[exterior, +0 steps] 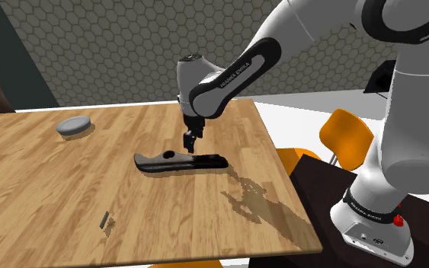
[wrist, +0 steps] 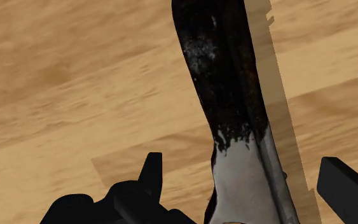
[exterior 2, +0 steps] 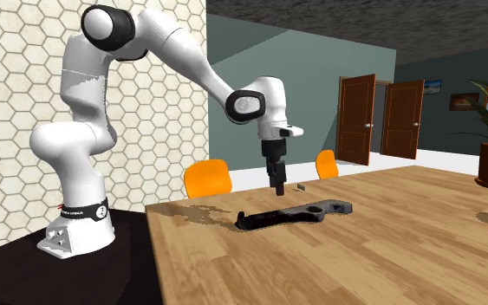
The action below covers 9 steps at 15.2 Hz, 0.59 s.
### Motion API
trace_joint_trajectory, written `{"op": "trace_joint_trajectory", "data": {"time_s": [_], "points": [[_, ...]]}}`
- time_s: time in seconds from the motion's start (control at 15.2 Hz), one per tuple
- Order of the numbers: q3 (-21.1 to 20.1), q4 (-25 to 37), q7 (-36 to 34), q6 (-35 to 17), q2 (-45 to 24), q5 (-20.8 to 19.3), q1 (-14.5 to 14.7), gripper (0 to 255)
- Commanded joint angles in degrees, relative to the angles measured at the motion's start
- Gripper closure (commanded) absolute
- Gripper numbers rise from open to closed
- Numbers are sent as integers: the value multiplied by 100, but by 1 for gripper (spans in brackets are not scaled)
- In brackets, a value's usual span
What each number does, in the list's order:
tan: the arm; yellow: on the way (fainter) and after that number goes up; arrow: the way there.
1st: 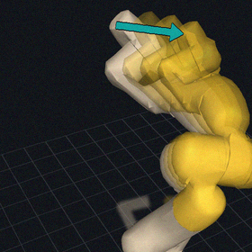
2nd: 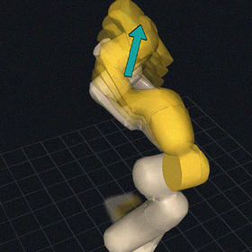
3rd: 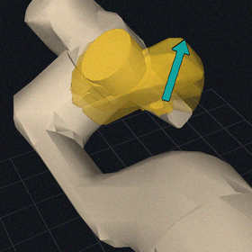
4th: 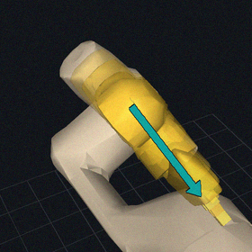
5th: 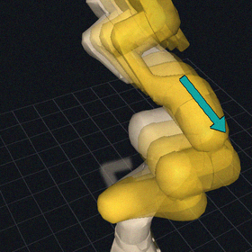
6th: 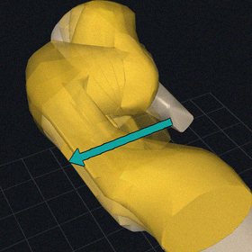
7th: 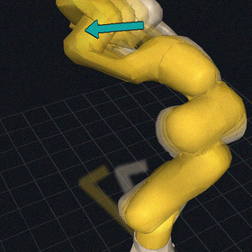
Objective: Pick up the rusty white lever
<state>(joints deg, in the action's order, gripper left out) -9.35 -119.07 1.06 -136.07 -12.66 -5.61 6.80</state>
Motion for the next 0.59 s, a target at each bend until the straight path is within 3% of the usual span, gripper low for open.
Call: {"op": "trace_joint_trajectory", "data": {"time_s": [0.0,0.13,0.53], "points": [[-27,270,5,-159,-371,-69,63,0],[-39,511,12,-232,-648,-121,111,0],[11,434,-63,-605,-950,-220,145,0]]}}
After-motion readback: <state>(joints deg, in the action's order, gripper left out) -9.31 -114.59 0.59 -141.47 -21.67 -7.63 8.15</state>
